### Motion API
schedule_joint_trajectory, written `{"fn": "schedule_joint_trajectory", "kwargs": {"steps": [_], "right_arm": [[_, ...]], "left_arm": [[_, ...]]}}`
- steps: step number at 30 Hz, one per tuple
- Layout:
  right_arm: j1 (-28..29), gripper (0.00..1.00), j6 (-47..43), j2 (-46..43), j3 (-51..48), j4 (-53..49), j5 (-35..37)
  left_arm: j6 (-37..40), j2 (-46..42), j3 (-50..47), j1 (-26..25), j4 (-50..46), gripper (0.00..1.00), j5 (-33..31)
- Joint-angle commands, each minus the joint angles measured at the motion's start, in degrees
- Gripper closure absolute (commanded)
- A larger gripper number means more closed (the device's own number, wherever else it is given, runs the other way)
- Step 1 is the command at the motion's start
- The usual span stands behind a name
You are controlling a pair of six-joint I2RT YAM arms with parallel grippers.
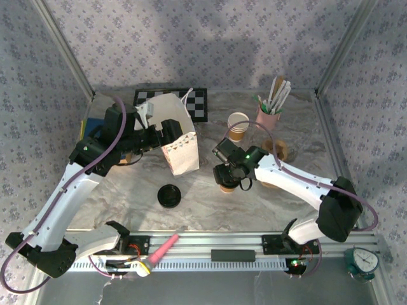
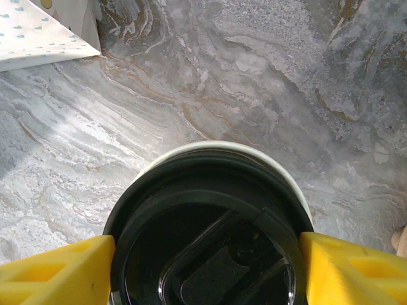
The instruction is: Pack the takeout coffee
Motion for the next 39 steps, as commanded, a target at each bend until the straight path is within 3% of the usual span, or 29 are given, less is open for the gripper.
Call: {"fn": "schedule_joint_trajectory", "kwargs": {"steps": [1, 18, 21, 33, 39], "right_arm": [[0.1, 0.23, 0.5, 0.4, -0.1, -0.7, 0.4], [-0.9, 0.17, 0.6, -2.4, 2.1, -3.1, 1.5], [-1.3, 0.12, 0.6, -3.4, 3.0, -3.7, 1.8], [-6.5, 0.12, 2.7, -12.8, 0.8, -5.1, -2.8], [-12.1, 0.26, 6.0, -18.9, -6.0, -4.0, -10.3]], "left_arm": [[-0.2, -0.2, 0.0, 0.2, 0.9, 0.00, 1.2], [-0.2, 0.4, 0.1, -0.2, 0.6, 0.00, 0.6], [0.0, 1.3, 1.0, -1.5, 0.0, 0.02, -0.9], [-1.4, 11.4, 4.4, -19.1, -1.0, 0.08, -12.9], [-4.2, 17.4, 3.3, -25.7, -2.1, 0.21, -16.7]]}}
